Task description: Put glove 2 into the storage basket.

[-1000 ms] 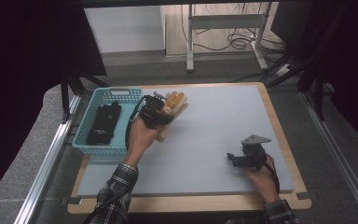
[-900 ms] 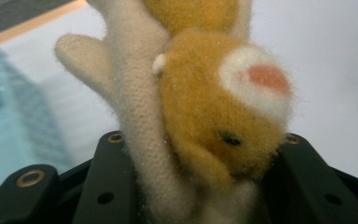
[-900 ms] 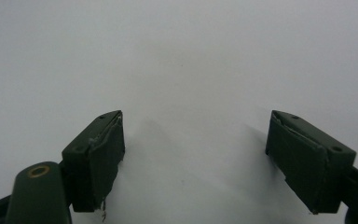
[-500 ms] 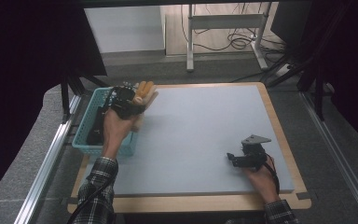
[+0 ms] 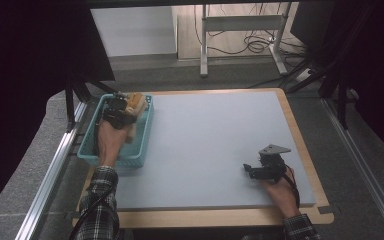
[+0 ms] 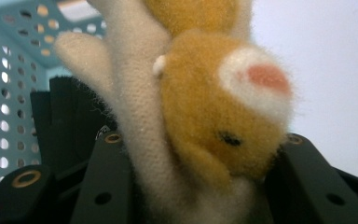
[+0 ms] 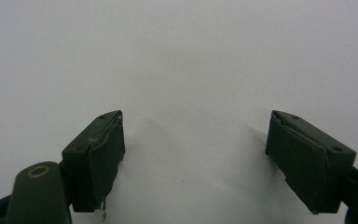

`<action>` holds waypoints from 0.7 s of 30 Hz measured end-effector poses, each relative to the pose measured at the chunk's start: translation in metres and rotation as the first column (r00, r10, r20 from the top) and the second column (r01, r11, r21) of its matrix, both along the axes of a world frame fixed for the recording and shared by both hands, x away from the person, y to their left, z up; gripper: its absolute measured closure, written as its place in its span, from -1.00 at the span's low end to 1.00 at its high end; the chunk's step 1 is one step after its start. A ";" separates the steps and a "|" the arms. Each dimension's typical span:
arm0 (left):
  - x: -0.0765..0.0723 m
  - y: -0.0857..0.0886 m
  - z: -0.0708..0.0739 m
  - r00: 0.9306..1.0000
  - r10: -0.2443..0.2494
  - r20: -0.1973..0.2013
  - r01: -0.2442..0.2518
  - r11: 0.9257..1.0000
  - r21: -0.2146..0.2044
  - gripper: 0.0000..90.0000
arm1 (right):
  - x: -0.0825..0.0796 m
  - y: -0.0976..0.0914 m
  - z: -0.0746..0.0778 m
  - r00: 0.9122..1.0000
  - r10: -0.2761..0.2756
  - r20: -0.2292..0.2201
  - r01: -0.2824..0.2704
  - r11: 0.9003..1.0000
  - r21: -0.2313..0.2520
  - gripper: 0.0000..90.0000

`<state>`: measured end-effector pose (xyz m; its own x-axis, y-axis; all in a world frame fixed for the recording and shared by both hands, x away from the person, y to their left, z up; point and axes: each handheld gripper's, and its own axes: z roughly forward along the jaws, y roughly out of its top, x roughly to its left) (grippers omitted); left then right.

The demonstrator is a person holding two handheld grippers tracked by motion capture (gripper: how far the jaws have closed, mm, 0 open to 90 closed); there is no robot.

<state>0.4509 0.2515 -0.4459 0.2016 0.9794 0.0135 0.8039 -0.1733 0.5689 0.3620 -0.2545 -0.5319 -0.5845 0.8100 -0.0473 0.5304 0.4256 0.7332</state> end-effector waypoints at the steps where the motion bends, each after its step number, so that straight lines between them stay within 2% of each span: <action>1: 0.000 0.000 0.000 1.000 0.000 0.000 0.000 1.000 0.000 0.27 | 0.000 0.000 0.000 1.000 0.000 0.000 0.000 1.000 0.000 -0.58; 6: 0.012 0.000 -0.022 0.998 0.004 -0.070 -0.004 1.000 0.004 0.25 | 0.000 0.000 0.000 1.000 0.000 0.000 0.000 1.000 0.000 -0.58; 10: 0.020 -0.007 -0.037 0.993 -0.019 -0.120 0.021 1.000 0.019 0.22 | 0.000 0.000 0.000 1.000 0.000 0.000 0.000 1.000 0.001 -0.58; 17: 0.025 -0.011 -0.046 0.986 -0.049 -0.158 0.051 0.999 0.012 0.13 | 0.000 0.000 0.000 1.000 0.000 0.000 0.000 1.000 0.001 -0.58; 19: 0.027 -0.011 -0.049 0.983 -0.054 -0.178 0.054 0.999 -0.007 0.01 | 0.000 0.000 0.000 1.000 0.000 0.000 0.000 1.000 0.001 -0.58; 20: 0.027 -0.009 -0.050 0.982 -0.046 -0.182 0.044 0.999 -0.016 -0.13 | 0.000 0.000 0.000 1.000 0.000 0.000 0.000 1.000 0.001 -0.58; 21: 0.027 -0.007 -0.051 0.982 -0.032 -0.188 0.029 0.999 -0.018 -0.13 | 0.000 0.000 0.000 1.000 0.000 0.000 0.000 1.000 0.001 -0.58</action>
